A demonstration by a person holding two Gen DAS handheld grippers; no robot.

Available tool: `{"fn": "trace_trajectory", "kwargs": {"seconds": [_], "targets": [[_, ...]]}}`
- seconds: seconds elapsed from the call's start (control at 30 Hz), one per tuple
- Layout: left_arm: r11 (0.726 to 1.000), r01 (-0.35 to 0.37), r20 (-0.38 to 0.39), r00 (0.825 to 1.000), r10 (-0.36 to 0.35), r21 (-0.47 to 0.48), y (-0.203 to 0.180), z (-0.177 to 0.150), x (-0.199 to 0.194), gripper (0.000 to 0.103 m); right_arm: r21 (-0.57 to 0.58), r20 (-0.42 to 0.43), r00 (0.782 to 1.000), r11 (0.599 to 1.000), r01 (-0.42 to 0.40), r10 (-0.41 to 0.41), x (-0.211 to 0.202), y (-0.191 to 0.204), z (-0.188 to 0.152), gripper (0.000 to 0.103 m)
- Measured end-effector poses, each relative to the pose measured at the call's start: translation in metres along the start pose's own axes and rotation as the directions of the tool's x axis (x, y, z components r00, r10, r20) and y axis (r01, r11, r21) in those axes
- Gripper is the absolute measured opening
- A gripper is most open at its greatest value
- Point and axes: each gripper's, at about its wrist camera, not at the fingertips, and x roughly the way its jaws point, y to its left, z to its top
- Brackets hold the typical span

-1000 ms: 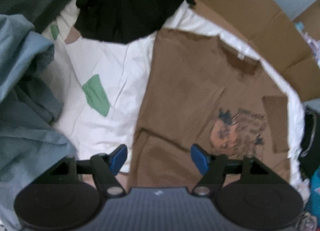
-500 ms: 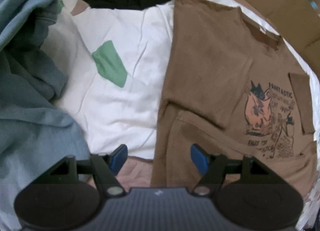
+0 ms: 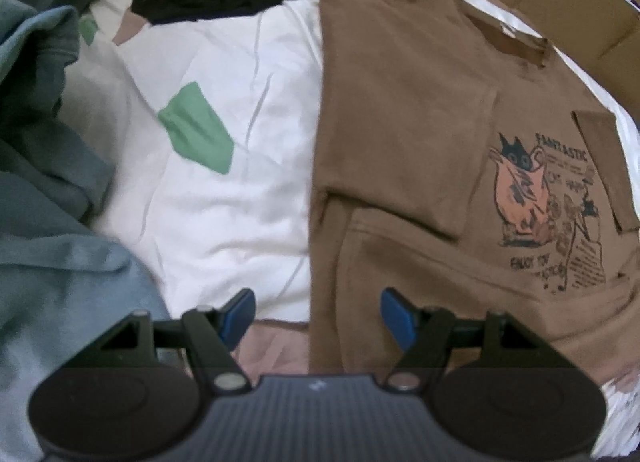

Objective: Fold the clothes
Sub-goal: 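Close the left tool on the folded shirt edge while the right tool grasps it too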

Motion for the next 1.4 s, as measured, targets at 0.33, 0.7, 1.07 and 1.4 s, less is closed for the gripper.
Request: {"fn": "trace_trajectory", "kwargs": {"seconds": [0.33,0.7,1.07,1.4], "targets": [[1.0,0.002,0.016,1.0,-0.001,-0.007,0.003,-0.007,0.003,0.072,-0.147,0.018,0.999,0.989,-0.037,0.04,0.004,0.014,0.003,0.018],[0.999,0.025,0.05,0.998,-0.026,0.022,-0.003,-0.002,0.0,0.067,-0.124,0.034,0.998,0.991,-0.055,0.06,0.005,0.011,0.012,0.02],[0.992,0.054,0.105,0.992,-0.066,0.113,-0.019,0.01,0.005,0.035,-0.156,0.041,0.998,0.987,-0.038,0.045,0.01,0.012,0.009,0.018],[0.991,0.075,0.067,0.994,-0.082,0.11,-0.022,0.02,0.026,0.03,-0.206,0.008,1.0,0.978,-0.025,0.027,0.017,0.016,0.011,0.018]]}}
